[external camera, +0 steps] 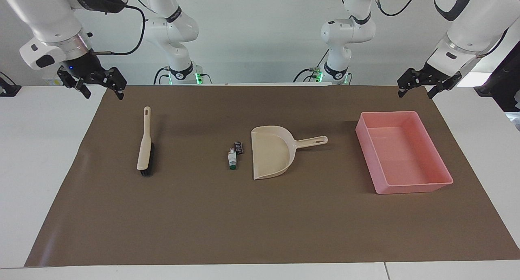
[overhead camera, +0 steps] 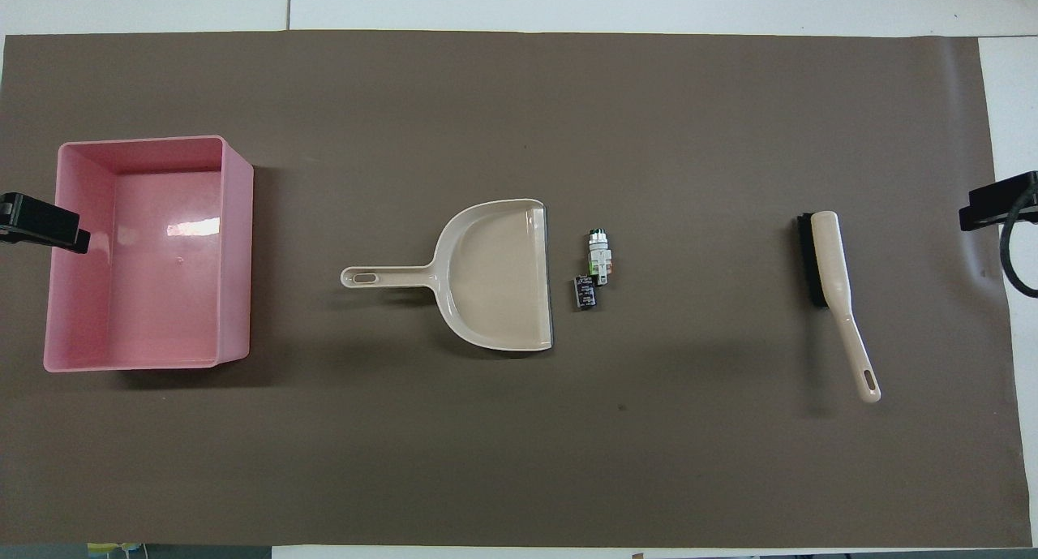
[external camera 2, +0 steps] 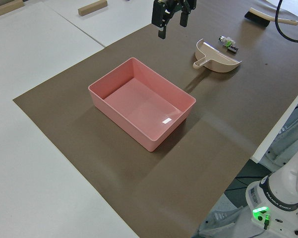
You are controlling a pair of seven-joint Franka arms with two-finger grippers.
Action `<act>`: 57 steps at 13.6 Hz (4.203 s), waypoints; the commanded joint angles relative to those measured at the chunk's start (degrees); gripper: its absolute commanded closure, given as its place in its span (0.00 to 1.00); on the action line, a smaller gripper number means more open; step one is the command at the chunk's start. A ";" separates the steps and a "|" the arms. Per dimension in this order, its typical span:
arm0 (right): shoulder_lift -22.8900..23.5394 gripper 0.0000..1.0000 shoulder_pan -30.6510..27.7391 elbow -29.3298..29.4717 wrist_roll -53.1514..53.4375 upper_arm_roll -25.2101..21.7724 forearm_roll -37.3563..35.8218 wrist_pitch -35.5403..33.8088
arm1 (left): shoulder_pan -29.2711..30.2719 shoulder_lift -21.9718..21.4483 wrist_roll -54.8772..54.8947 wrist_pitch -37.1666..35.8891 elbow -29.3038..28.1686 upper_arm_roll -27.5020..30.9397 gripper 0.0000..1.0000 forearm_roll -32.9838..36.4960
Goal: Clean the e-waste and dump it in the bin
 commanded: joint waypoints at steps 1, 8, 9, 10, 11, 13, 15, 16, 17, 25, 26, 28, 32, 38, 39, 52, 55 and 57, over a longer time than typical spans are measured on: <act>-0.52 0.00 0.08 -0.30 -0.95 0.00 0.01 0.17 | 0.27 -0.45 -1.36 0.96 -0.61 -0.47 0.00 0.92; -1.92 0.00 0.08 -3.45 -1.04 0.00 0.10 0.44 | 0.72 -0.53 -1.88 2.20 -1.05 -0.30 0.00 0.48; -2.63 0.00 0.08 -5.29 -1.13 0.00 0.10 2.53 | 0.72 -0.45 -3.54 2.46 -0.70 -0.30 0.00 0.48; -3.68 0.00 0.08 -8.10 -1.13 0.00 0.10 5.42 | 0.28 -0.45 -5.82 2.98 -0.96 -0.30 0.00 0.56; -5.25 0.00 0.08 -11.69 -1.21 0.00 0.10 7.71 | -0.07 -0.45 -6.37 2.99 -0.87 -0.38 0.00 0.56; -11.38 0.00 0.08 -25.45 -2.17 0.00 0.10 16.56 | -1.21 -0.71 -5.67 3.07 -1.74 -0.56 0.00 0.56; -16.41 0.00 0.08 -37.44 -2.62 0.00 0.10 25.02 | -2.18 -0.71 -0.96 7.09 -2.27 -0.65 0.00 0.56; -16.87 0.00 0.08 -40.26 -2.79 0.00 0.10 25.83 | -3.23 -0.71 5.08 9.29 -2.89 -0.65 0.00 0.56; -16.44 0.00 0.08 -41.86 -3.14 0.00 0.10 26.01 | -4.89 -0.88 10.88 9.84 -3.50 -0.65 0.00 0.56; -11.07 0.00 -2.73 -54.53 -7.54 -0.09 0.10 39.99 | -17.38 -3.88 42.84 20.03 -15.89 -0.65 0.00 0.74; -11.42 0.00 -3.86 -55.58 -8.59 -0.09 0.10 40.25 | -19.13 -3.09 44.15 21.17 -17.12 -0.65 0.00 1.09; -11.95 0.00 -4.23 -56.73 -7.81 -0.09 0.10 40.25 | -22.73 -0.29 43.90 22.75 -18.09 -0.56 0.00 1.44; -11.86 0.16 -3.97 -56.47 -6.41 -0.09 0.10 40.25 | -31.52 4.46 37.52 26.44 -22.14 -0.65 0.00 12.23; -11.60 0.38 -3.61 -56.03 -6.05 -0.09 0.10 40.25 | -33.74 8.95 35.82 34.69 -24.33 -0.82 0.00 12.52; -11.77 0.40 -3.61 -56.20 -5.96 -0.09 0.10 40.25 | -33.82 9.74 35.82 35.24 -24.34 -0.74 0.00 12.52; -8.88 1.00 -1.16 -47.97 -2.02 0.00 0.10 33.07 | -35.58 13.88 34.14 35.77 -23.72 -0.65 0.83 16.00; -5.98 1.00 5.06 -40.66 -0.16 0.00 -0.78 28.49 | -35.85 13.88 34.23 36.47 -23.81 -0.74 1.00 18.67; -5.01 1.00 8.94 -38.81 0.28 0.00 -2.44 28.04 | -35.59 13.97 34.41 37.08 -23.37 -0.74 1.00 18.67</act>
